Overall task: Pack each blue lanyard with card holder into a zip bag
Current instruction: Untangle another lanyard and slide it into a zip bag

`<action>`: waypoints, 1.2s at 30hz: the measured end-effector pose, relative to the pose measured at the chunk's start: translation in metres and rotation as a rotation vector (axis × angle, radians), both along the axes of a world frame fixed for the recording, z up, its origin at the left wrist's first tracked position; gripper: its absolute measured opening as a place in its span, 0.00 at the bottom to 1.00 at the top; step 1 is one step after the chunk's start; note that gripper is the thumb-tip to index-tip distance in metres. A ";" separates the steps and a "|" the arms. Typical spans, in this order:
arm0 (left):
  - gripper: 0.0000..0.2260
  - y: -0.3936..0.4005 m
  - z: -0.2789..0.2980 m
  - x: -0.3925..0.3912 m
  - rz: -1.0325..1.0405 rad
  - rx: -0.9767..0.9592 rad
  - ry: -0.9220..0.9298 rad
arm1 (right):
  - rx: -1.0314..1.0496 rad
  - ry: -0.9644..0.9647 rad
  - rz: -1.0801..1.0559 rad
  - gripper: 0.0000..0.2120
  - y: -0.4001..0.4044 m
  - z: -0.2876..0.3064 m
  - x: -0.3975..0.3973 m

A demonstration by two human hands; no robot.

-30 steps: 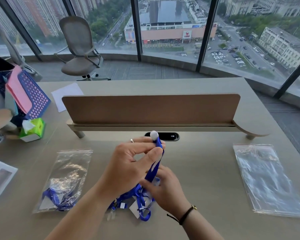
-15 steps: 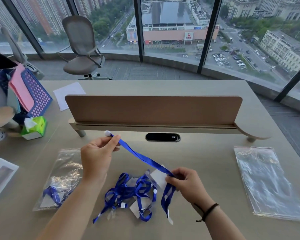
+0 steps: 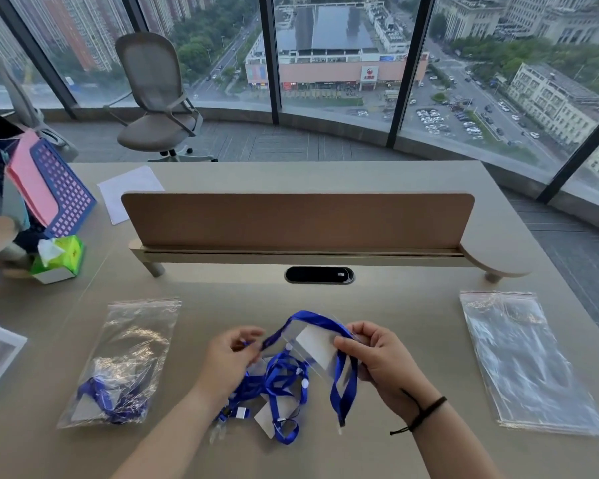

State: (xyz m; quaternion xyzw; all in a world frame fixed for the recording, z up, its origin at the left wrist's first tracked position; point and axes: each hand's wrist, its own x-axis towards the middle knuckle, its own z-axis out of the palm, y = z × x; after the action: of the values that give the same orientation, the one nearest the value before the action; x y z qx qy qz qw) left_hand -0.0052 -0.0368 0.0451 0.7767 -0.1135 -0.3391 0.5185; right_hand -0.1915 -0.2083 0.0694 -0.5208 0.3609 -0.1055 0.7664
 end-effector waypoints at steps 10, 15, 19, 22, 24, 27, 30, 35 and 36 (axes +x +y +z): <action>0.12 -0.034 -0.001 -0.079 -0.155 -0.140 0.453 | 0.076 0.022 -0.207 0.07 0.015 -0.005 0.015; 0.20 -0.038 0.013 -0.090 -0.138 -0.275 0.629 | 0.094 0.048 -0.319 0.07 0.014 -0.010 0.011; 0.18 -0.034 0.017 -0.096 -0.309 -0.262 0.554 | 0.103 0.071 -0.360 0.08 0.007 -0.013 0.001; 0.16 -0.033 0.017 -0.099 -0.429 -0.161 0.382 | 0.123 0.077 -0.363 0.06 0.000 -0.014 -0.011; 0.11 -0.035 0.016 -0.101 -0.455 -0.113 0.280 | 0.129 0.086 -0.356 0.07 -0.005 -0.017 -0.020; 0.10 -0.037 0.017 -0.104 -0.408 -0.094 0.274 | 0.140 0.081 -0.345 0.06 -0.011 -0.022 -0.033; 0.12 -0.041 0.017 -0.106 -0.430 -0.030 0.201 | 0.152 0.080 -0.321 0.06 -0.016 -0.026 -0.044; 0.13 -0.046 0.013 -0.106 -0.511 0.051 -0.004 | 0.160 0.070 -0.194 0.06 -0.020 -0.026 -0.062; 0.13 -0.047 0.012 -0.106 -0.514 0.071 -0.022 | 0.160 0.067 -0.169 0.06 -0.019 -0.025 -0.065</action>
State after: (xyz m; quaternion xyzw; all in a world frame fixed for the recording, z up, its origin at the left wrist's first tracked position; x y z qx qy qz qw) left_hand -0.1115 -0.0838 0.0571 0.7438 -0.3005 -0.4551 0.3863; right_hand -0.2563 -0.2278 0.0443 -0.4289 0.4364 -0.1232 0.7813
